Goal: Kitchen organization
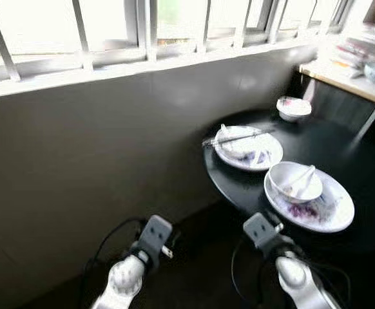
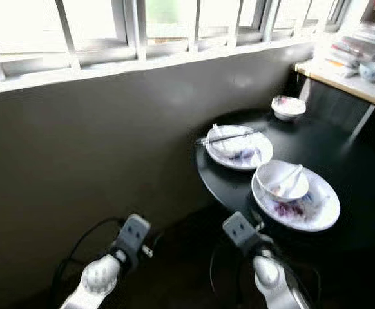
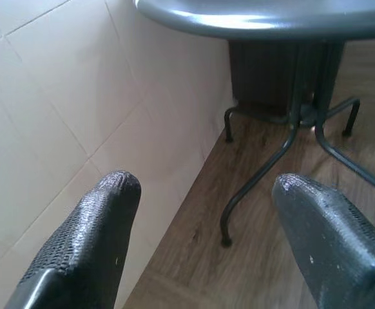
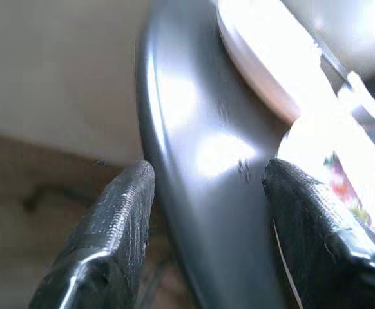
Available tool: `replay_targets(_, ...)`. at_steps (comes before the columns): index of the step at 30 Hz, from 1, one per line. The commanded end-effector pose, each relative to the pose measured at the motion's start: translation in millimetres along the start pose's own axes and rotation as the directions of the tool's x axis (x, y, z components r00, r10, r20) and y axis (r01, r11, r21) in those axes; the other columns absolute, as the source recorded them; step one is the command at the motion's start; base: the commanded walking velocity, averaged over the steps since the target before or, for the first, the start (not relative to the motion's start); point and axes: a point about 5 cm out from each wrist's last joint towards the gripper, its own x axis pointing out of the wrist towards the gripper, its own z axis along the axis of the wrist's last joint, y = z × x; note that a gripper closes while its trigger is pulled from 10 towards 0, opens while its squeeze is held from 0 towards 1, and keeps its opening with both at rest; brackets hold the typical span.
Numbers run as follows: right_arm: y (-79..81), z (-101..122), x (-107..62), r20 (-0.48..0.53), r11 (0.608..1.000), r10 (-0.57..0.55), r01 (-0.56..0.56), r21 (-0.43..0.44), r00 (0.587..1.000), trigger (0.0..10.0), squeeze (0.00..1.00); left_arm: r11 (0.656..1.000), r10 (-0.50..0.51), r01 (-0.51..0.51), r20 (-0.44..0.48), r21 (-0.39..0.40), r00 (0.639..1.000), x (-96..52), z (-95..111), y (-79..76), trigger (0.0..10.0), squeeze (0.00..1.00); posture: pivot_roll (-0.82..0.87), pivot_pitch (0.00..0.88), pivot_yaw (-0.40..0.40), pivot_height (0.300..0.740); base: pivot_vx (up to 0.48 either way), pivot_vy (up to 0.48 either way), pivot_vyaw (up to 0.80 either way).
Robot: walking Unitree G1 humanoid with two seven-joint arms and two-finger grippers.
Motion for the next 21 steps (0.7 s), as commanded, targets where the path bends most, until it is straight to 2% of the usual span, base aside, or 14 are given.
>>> replay_targets(1, -9.1, 18.2, 6.7, 0.092, 0.999, -0.019, 0.016, 0.03, 0.996, 10.0, 0.0, 1.0, 0.005, -0.005, -0.012, 0.0, 1.0, -0.4, -1.9, 2.5, 10.0, 0.0, -0.02, 0.0, -0.03, 0.74, 0.0, 0.0, 0.0)
replay_targets(7, -22.7, 51.6, 13.3, 0.276, 0.997, -0.057, 0.038, 0.072, 0.96, 10.0, 0.0, 1.0, 0.007, -0.007, -0.013, -0.003, 1.0, 1.0, -2.4, 1.7, 10.0, 0.0, -0.02, 0.0, -0.036, 0.74, 0.0, 0.0, 0.0)
replay_targets(11, -28.4, 56.1, 13.8, 0.294, 0.991, -0.108, 0.081, 0.104, 0.95, 10.0, 0.0, 1.0, 0.006, -0.006, -0.015, -0.002, 1.0, 1.2, -2.6, 1.3, 10.0, 0.0, -0.02, 0.0, -0.039, 0.74, 0.0, 0.0, 0.0)
replay_targets(13, -35.1, 59.1, 14.1, 0.303, 0.981, -0.166, 0.125, 0.15, 0.939, 10.0, 0.0, 1.0, 0.008, -0.008, -0.017, -0.002, 1.0, 1.3, -3.0, 1.4, 10.0, 0.0, -0.02, 0.0, -0.039, 0.74, 0.0, -0.244, 0.0)
replay_targets(21, -48.4, 68.0, 13.0, 0.339, 0.966, -0.229, 0.17, 0.195, 0.912, 10.0, 0.0, 1.0, 0.008, -0.008, -0.01, -0.004, 1.0, 1.6, -2.0, 1.0, 10.0, 0.0, -0.02, 0.0, -0.037, 0.74, 0.0, -0.441, 0.0)
